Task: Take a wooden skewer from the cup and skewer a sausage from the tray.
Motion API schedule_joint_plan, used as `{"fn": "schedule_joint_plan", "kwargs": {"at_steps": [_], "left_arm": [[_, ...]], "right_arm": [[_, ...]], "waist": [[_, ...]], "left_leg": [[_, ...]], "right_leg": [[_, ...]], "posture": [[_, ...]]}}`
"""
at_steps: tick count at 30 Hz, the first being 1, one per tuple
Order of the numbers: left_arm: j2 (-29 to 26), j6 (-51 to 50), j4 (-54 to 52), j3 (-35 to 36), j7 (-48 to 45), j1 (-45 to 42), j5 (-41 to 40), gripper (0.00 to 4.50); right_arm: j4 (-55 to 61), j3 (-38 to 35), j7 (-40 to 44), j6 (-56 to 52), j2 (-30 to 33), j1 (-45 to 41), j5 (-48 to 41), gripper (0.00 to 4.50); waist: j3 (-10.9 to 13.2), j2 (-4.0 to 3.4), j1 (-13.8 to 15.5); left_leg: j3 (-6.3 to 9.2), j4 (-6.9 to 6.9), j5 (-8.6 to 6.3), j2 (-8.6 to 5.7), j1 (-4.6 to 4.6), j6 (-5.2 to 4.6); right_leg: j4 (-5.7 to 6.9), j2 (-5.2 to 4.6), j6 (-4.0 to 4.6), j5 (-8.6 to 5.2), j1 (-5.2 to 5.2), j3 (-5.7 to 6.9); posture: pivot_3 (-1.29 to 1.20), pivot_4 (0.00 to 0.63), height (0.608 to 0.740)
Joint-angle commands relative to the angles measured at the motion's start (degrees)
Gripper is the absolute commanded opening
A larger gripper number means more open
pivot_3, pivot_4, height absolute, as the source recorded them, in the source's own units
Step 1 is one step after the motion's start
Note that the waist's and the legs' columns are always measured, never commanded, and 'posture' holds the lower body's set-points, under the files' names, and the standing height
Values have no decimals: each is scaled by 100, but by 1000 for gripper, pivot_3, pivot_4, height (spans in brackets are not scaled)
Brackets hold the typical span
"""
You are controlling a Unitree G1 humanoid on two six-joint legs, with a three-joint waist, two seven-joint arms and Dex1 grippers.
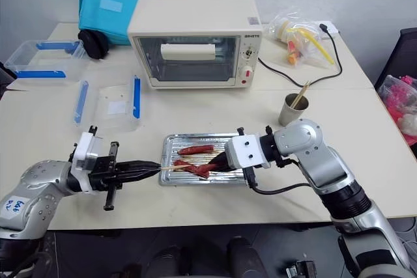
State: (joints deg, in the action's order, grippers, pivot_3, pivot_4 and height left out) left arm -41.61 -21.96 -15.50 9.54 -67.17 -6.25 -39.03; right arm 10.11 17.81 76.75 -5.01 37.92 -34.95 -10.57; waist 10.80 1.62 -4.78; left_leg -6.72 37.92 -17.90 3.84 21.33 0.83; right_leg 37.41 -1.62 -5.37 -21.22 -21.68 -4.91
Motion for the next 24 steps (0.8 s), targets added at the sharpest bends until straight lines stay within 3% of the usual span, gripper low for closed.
{"fn": "schedule_joint_plan", "kwargs": {"at_steps": [1,18,24], "left_arm": [[62,-16,-242,-71,25,-62,-96,0],[352,39,-125,-493,115,-269,161,0],[258,46,-3,-339,97,-279,122,0]], "right_arm": [[70,-13,-12,34,-23,-22,-38,427],[181,73,-112,-86,-142,-142,51,427],[74,76,-79,-14,-99,-143,86,427]], "waist": [[0,0,0],[0,0,0],[0,0,1]], "left_leg": [[0,1,0,0,0,0],[0,4,0,1,-1,0],[0,6,0,1,-1,0]], "right_leg": [[0,0,0,0,0,0],[3,2,0,0,0,-1],[4,2,0,0,0,-1]], "posture": [[0,150,740],[0,150,740],[0,150,740]]}}
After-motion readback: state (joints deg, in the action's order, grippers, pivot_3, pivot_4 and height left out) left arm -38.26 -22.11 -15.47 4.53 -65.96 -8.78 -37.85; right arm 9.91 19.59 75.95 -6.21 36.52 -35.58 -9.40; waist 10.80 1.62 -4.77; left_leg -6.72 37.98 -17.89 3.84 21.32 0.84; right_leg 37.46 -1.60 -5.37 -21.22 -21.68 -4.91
